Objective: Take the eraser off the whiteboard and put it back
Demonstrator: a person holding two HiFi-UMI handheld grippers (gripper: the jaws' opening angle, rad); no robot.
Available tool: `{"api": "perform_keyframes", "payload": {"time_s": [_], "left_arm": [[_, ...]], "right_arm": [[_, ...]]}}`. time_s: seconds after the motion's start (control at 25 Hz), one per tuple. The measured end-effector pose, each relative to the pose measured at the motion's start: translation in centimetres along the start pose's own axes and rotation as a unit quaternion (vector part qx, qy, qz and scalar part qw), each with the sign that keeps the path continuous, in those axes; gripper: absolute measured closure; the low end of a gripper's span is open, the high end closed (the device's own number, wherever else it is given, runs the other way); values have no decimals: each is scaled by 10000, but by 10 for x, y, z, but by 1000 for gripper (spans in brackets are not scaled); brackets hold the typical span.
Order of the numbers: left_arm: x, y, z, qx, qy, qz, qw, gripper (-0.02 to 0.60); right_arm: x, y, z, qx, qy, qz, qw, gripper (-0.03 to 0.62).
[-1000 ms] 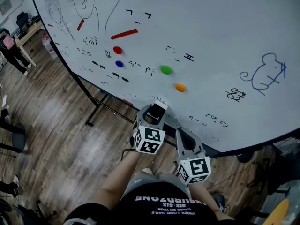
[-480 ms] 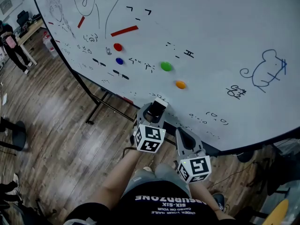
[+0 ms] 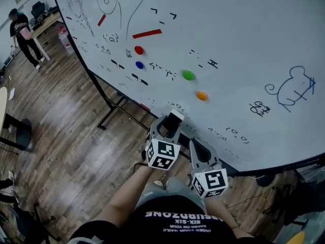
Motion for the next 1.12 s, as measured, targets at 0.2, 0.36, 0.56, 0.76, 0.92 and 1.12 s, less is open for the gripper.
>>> {"api": "perform_keyframes", "payload": {"time_s": [0.2,0.36,0.56,0.76,0.92,1.12], "left_arm": [[-3,12,14,90,87,217,9997,350],[-5,22,28,194,129,386,9990,350],[-9,30,46,255,233,430,9985,349],[-17,35,65,306,259,669,9970,348],[-23,37,80,428,255,789,9956,348],[-24,36,97,510,299,674,9960,348]], "right_arm": [[3,8,-2,1,218,18,9998,595],[4,11,-4,-33,373,27,9993,595],[2,14,-5,-50,541,51,9985,595],[-3,17,-5,-57,698,87,9975,595],[-9,20,-6,-50,812,115,9966,595],[-15,21,-8,-34,948,148,9954,595]]}}
Point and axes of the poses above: the fingertips, and each gripper's own axes: z backward along the fingers, x to its right, y out of its top, the point moved 4 cm from there along z, backward along the fingers, and after that the axes turned 11 degrees about y, right-handed, at the moved point
